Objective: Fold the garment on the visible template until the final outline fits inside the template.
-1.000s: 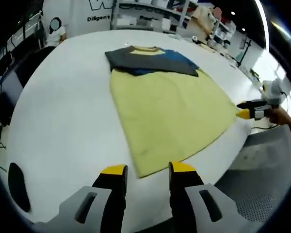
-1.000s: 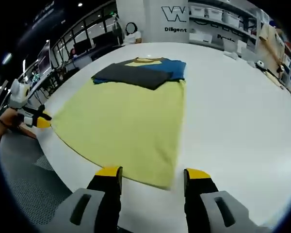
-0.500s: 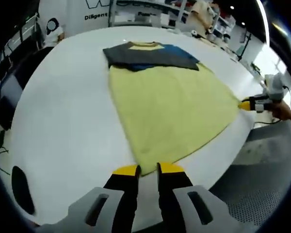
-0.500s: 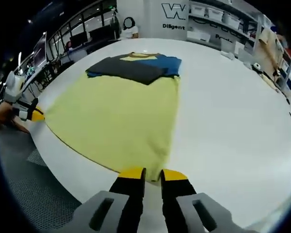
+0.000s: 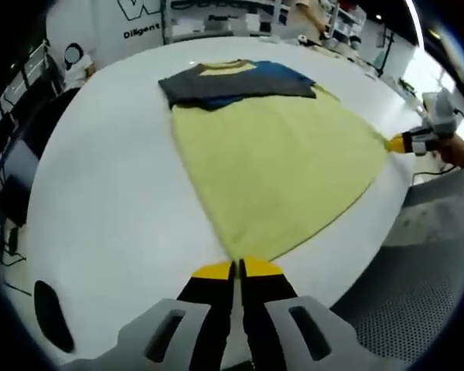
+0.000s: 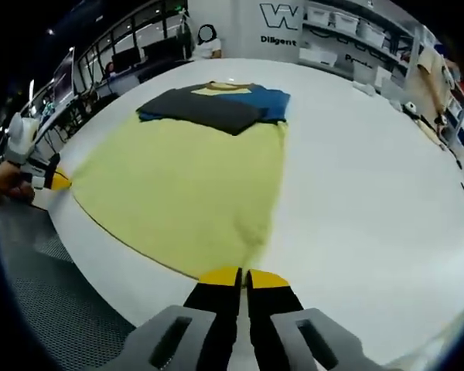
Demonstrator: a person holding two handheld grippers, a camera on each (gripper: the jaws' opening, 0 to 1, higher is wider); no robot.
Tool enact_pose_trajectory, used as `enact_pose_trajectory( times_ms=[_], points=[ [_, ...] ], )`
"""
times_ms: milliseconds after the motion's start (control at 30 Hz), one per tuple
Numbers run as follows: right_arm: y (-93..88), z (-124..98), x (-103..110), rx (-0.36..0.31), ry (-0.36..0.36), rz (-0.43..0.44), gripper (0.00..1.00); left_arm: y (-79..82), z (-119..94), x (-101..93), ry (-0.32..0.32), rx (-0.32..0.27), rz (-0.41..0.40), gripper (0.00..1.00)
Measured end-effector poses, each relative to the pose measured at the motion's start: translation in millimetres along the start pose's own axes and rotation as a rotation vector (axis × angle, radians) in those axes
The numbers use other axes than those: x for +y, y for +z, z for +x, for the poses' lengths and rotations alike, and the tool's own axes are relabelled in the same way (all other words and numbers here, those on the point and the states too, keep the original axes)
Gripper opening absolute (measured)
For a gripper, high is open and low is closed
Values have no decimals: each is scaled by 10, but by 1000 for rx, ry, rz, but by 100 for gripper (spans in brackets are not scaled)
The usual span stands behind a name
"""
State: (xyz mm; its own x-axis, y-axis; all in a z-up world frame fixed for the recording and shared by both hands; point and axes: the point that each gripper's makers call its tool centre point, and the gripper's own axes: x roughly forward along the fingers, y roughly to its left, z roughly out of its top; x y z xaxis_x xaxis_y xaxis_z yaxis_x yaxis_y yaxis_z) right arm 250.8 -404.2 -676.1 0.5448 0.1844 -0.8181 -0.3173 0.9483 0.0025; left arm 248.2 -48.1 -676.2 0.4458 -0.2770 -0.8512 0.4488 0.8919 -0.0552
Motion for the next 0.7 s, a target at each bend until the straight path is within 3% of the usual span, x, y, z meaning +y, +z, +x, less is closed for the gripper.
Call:
enact_pose_trajectory(
  times_ms=[500,700],
  points=[
    [-138,-122,111,70,39,-92,0,-153,-71,-44,-9,73,-1,0],
    [-164,-175,129,72,36,-92,0,-220,-103,-80,-10,105,18,0]
  ],
)
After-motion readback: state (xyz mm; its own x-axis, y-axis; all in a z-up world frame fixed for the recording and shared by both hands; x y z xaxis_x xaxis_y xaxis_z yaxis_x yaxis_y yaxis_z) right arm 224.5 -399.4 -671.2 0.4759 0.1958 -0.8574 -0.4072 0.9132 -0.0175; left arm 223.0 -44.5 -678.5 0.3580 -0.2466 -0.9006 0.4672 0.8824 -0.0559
